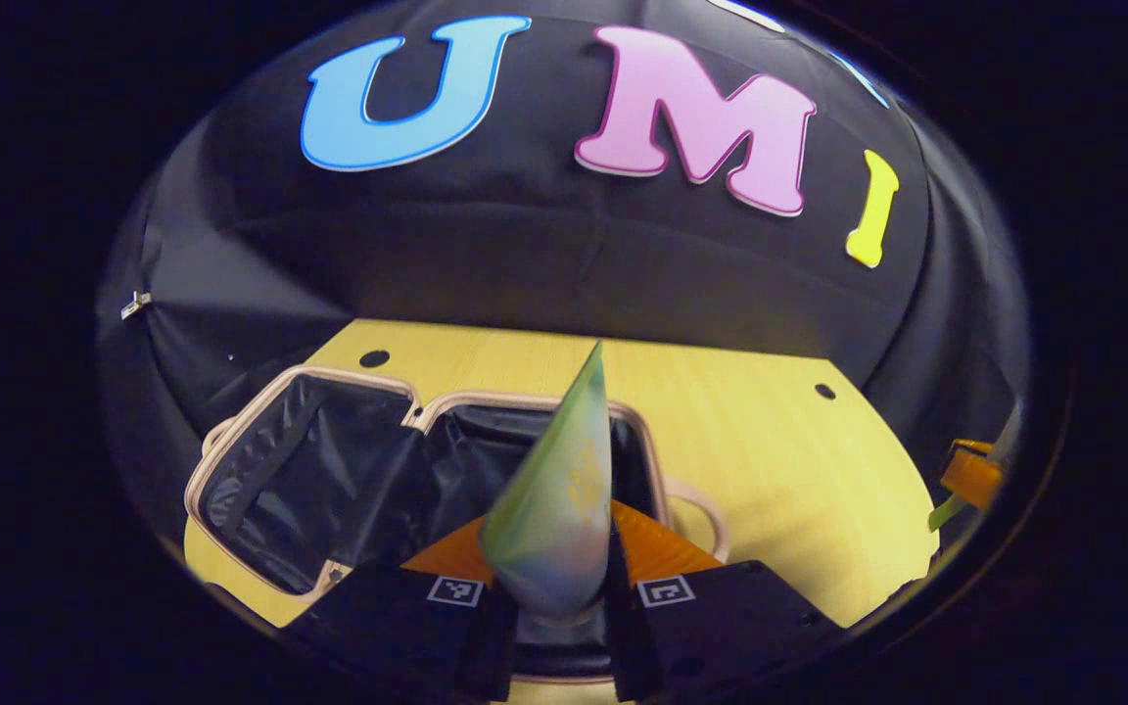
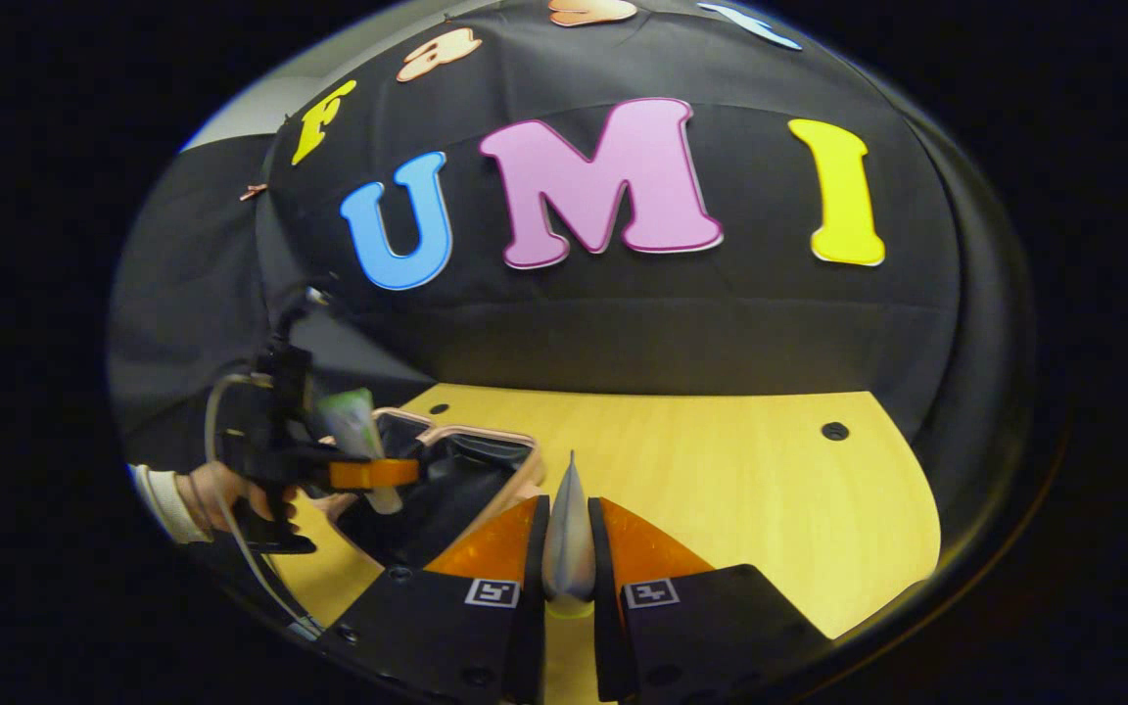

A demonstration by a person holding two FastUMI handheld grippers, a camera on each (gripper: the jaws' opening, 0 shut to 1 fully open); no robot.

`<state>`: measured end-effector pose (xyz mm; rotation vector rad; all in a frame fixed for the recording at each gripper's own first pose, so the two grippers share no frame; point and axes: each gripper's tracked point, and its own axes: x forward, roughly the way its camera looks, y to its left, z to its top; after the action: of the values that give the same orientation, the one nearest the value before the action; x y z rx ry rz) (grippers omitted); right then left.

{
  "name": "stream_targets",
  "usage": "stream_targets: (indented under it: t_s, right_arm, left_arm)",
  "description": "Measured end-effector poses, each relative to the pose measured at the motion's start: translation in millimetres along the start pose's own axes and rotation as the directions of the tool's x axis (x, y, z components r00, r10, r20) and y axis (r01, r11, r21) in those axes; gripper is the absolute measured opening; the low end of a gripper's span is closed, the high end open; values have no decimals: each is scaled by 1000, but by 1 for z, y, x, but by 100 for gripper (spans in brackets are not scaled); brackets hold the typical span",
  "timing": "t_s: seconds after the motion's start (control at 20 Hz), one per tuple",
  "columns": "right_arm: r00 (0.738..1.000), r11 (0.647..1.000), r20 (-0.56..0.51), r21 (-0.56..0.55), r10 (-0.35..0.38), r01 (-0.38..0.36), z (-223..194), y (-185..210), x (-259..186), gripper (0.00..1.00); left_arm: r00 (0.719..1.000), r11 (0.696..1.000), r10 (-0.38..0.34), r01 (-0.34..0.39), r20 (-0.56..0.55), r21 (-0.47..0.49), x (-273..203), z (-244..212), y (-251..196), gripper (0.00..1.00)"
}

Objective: First open the suitcase, pack the skin care products into it, and then close the suitcase.

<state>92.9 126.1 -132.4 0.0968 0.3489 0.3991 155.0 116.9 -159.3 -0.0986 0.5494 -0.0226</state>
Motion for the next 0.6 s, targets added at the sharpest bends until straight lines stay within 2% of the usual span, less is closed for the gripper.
stream_targets:
  t_s: [0.1,0.2,0.25,0.35,0.45,0.55,0.6]
  right_arm:
    - [999,999,1,22,45,-45,10,30,8,23]
    - [997,997,-3,31,76,-76,17,52,14,23]
    - [996,995,-9,36,91,-91,19,62,18,24]
    - [993,993,-21,29,112,-111,18,75,28,24]
    - [993,994,-47,19,110,-109,13,83,41,24]
    - [993,996,-78,20,86,-85,7,84,58,24]
    - [993,997,-90,33,76,-73,5,84,66,24]
  left_arm:
    - [993,1000,2,-3,-117,-6,24,-18,21,42]
    - [973,1000,-4,3,-231,-3,41,-34,29,42]
    - [959,1000,1,-1,-284,0,47,-41,33,46]
    - [920,1000,19,-22,-391,-4,54,-59,43,46]
    - [896,999,40,-47,-442,-5,62,-71,50,43]
    - [905,999,44,-48,-423,1,68,-69,53,46]
    - [912,999,34,-37,-409,0,68,-64,52,40]
